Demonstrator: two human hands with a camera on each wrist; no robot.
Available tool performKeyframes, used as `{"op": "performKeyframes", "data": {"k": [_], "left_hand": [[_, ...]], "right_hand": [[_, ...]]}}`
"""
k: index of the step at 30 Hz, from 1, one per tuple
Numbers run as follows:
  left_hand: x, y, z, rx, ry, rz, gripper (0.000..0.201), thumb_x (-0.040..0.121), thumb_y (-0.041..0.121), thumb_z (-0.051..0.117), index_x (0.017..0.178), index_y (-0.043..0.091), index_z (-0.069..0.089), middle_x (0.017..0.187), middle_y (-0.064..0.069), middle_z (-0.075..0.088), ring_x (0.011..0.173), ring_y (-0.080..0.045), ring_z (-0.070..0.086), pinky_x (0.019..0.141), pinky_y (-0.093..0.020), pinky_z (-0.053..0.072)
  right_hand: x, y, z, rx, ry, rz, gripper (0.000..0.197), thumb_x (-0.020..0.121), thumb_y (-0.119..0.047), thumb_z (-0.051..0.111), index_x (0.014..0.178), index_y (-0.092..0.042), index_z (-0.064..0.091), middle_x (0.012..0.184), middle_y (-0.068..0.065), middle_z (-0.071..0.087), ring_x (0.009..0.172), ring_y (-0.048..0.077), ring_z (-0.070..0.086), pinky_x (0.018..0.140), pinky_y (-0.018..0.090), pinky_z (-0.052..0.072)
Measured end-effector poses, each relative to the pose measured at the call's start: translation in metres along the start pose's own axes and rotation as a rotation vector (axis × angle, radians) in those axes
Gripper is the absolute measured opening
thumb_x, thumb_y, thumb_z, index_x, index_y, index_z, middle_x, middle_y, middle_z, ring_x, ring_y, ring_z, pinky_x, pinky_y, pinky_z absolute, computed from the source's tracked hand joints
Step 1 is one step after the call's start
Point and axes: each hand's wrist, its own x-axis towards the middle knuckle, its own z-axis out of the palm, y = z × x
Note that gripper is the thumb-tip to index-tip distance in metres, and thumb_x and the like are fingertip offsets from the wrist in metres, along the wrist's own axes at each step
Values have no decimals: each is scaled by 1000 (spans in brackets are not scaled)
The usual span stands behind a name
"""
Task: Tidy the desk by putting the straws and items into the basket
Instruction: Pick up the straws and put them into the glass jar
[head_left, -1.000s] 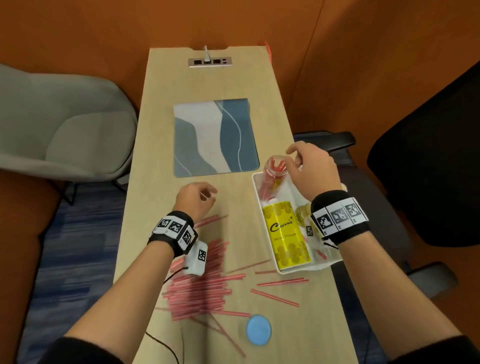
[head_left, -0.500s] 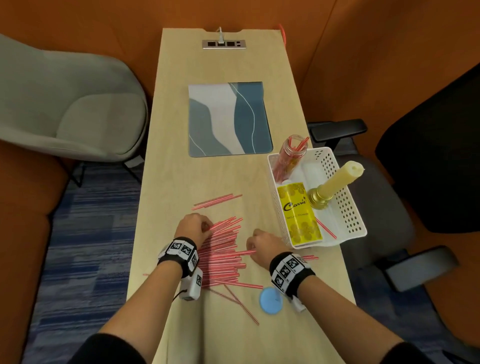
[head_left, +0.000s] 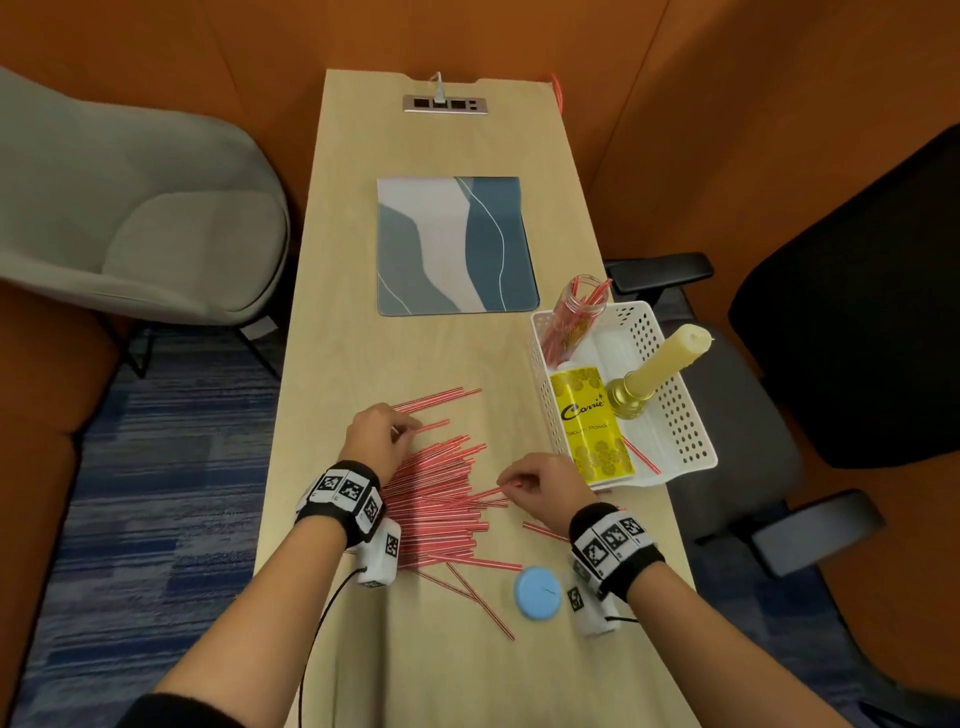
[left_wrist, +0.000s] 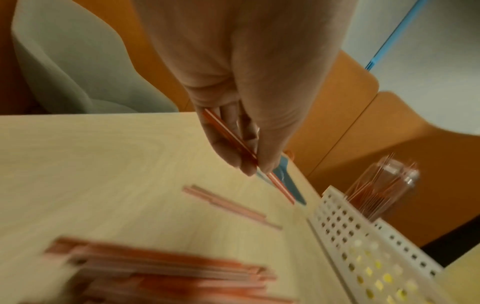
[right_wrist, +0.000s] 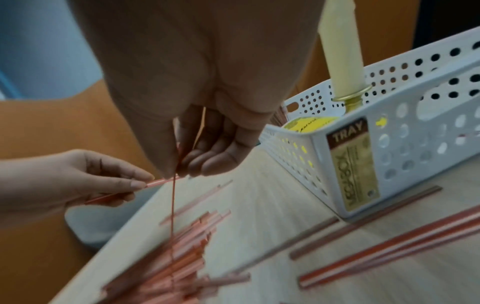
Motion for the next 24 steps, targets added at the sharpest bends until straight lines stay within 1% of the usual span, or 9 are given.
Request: {"op": "performKeyframes", "data": {"k": [2, 5, 9, 13, 16, 18, 22, 23, 24], "left_hand": [[5, 16, -13, -80, 53, 25, 14, 83, 10, 75, 93, 20, 78, 84, 3, 70, 70, -13, 65, 77, -31, 57], [16, 51, -37, -236, 119, 57, 18, 75, 8, 82, 89, 20, 76, 75, 6, 71, 68, -14, 67, 74, -25, 58], [31, 105, -63, -382, 168, 140, 19, 71, 7, 86, 87, 12, 76, 75, 0, 73, 70, -10, 70, 73, -16, 57], [44, 154, -77, -447, 219, 262, 15, 74, 9, 84, 87, 9, 76, 78, 1, 74, 68, -3, 66, 66, -10, 50], [55, 181, -80, -510, 279, 336, 12, 78, 12, 81, 89, 12, 77, 79, 4, 74, 67, -1, 63, 66, -17, 52], [63, 196, -81, -514, 313, 383, 8, 83, 14, 77, 91, 16, 77, 82, 6, 74, 68, -3, 63, 68, -21, 52], [76, 221, -78, -483, 338, 484, 11, 91, 17, 68, 98, 20, 76, 89, 6, 74, 74, -13, 63, 69, -23, 51], [80, 227, -77, -464, 337, 502, 12, 91, 17, 67, 99, 21, 75, 90, 6, 74, 74, -11, 62, 69, -22, 50], [86, 232, -75, -447, 336, 512, 13, 92, 17, 66, 100, 22, 75, 90, 6, 73, 74, -10, 62, 68, -21, 50]], "right_hand": [[-7, -10, -12, 146, 54, 38, 8, 82, -8, 76, 88, -12, 78, 77, -4, 68, 63, -2, 56, 64, 11, 45], [-13, -22, -38, 287, 117, 7, 8, 80, -11, 80, 87, -12, 78, 77, 0, 71, 62, -1, 56, 63, 11, 46], [-9, -36, -85, 353, 245, -71, 10, 84, -14, 77, 93, -17, 78, 86, -2, 73, 79, 12, 65, 74, 20, 53], [5, -47, -147, 238, 524, -139, 13, 93, -20, 66, 101, -18, 76, 89, -10, 68, 82, 5, 63, 75, 18, 50], [19, -58, -191, 123, 767, -232, 16, 98, -19, 58, 99, -14, 74, 86, -9, 65, 80, -3, 58, 73, 8, 41], [32, -64, -212, 52, 875, -273, 19, 100, -17, 54, 97, -11, 72, 88, -5, 63, 78, -5, 55, 71, 4, 36], [64, -63, -229, -55, 891, -304, 21, 101, -16, 49, 98, -10, 69, 92, 0, 62, 82, 6, 55, 75, 4, 37], [73, -58, -228, -76, 857, -289, 21, 101, -17, 49, 99, -11, 68, 92, 1, 62, 85, 9, 56, 78, 10, 41], [82, -53, -225, -106, 801, -253, 21, 102, -19, 48, 101, -11, 68, 94, 2, 61, 87, 13, 57, 82, 20, 47]]}}
